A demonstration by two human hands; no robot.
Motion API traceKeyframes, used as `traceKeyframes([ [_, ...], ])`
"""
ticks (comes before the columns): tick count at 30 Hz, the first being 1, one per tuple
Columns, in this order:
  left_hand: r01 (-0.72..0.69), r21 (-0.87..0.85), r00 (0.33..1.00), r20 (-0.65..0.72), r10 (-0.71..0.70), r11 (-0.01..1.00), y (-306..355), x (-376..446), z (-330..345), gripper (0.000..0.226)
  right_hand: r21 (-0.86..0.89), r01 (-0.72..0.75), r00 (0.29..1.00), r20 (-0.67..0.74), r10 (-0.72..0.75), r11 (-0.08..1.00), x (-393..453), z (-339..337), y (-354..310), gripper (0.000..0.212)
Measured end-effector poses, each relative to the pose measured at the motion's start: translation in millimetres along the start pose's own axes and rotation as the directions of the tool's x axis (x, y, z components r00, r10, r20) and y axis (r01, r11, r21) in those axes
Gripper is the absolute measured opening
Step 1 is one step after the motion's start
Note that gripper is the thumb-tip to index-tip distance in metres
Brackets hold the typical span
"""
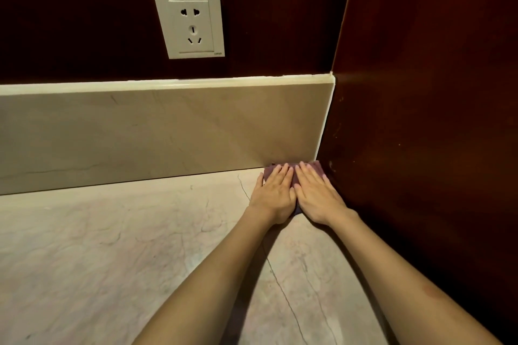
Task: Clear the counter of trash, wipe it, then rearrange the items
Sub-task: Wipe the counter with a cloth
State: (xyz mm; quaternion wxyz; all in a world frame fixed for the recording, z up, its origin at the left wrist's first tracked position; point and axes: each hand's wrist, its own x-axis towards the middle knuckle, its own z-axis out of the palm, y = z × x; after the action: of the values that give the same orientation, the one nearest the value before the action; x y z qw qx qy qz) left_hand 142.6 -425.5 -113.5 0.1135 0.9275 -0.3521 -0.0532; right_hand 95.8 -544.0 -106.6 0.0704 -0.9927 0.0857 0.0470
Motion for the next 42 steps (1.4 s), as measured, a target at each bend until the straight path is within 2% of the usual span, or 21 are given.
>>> traceKeyframes([
  [7,0.016,-0.006,0.997,0.071,-0.016,1.0,0,2,-8,0.053,-0.002,0.015,0.999,0.032,-0.015,1.0,7,-2,2,0.054],
  [14,0.01,0.032,0.995,0.096,-0.013,0.999,6,-31,-6,0.053,0.026,0.034,0.995,0.096,-0.037,0.999,-32,2,-5,0.055],
  [28,0.037,0.031,0.995,0.087,-0.04,0.999,55,-191,9,0.054,0.079,0.154,0.982,0.102,-0.162,0.985,-196,17,-34,0.057],
  [38,0.089,0.046,0.995,0.046,-0.091,0.995,88,-276,17,0.055,0.069,0.225,0.969,0.089,-0.23,0.972,-277,28,-46,0.058],
  [40,0.084,0.058,0.996,0.037,-0.087,0.995,89,-285,19,0.056,0.065,0.232,0.969,0.069,-0.236,0.971,-286,32,-48,0.068],
  [42,0.078,0.058,0.996,0.033,-0.08,0.995,88,-288,21,0.056,0.064,0.226,0.973,0.037,-0.228,0.972,-288,36,-52,0.087],
])
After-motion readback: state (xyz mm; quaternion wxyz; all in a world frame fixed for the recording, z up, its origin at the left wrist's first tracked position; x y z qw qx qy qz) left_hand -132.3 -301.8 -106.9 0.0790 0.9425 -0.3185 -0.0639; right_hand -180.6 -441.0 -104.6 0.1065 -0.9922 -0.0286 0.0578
